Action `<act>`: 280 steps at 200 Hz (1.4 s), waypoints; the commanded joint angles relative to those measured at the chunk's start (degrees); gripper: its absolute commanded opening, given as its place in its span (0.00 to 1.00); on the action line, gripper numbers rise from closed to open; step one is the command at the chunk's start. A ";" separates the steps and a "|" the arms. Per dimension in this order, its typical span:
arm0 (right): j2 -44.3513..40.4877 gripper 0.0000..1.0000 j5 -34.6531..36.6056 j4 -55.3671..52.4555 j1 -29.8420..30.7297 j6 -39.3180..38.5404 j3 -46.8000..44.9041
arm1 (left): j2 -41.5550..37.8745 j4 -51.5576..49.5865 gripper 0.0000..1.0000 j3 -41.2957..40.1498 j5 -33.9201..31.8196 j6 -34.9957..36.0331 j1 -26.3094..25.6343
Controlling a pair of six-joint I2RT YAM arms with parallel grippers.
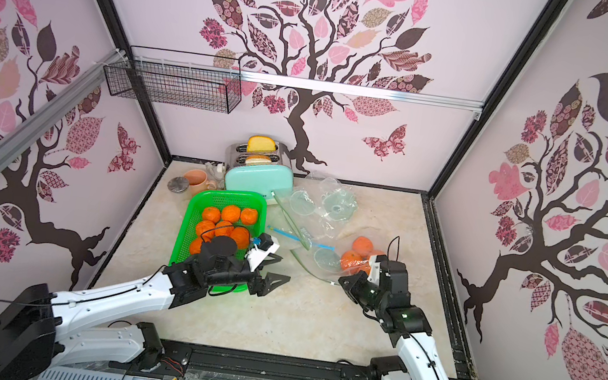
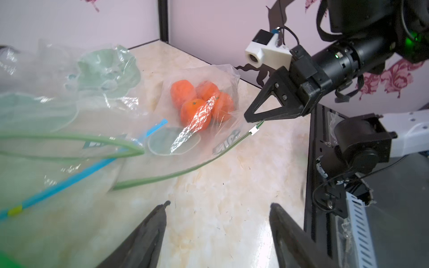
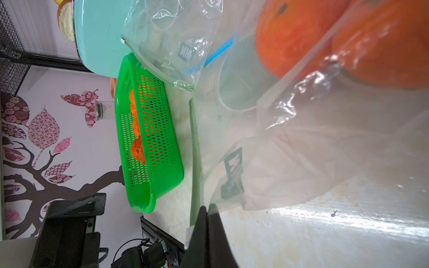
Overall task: Open the zip-top bag and take out the orange
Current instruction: Pick up the zipper food storage bag at the center of the board, then unzip the zipper on the zipper food storage bag.
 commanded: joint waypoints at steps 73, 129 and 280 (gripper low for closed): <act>-1.92 0.00 -3.32 0.28 -0.13 3.78 0.94 | 22.81 12.44 0.66 13.32 6.01 24.42 -5.56; -1.03 0.00 -4.25 2.01 -0.13 5.18 0.46 | 26.60 10.62 0.55 17.40 6.86 26.30 -7.27; -1.75 0.00 -6.00 3.85 -0.13 6.95 1.90 | 29.64 12.53 0.00 16.85 -1.19 27.32 -7.88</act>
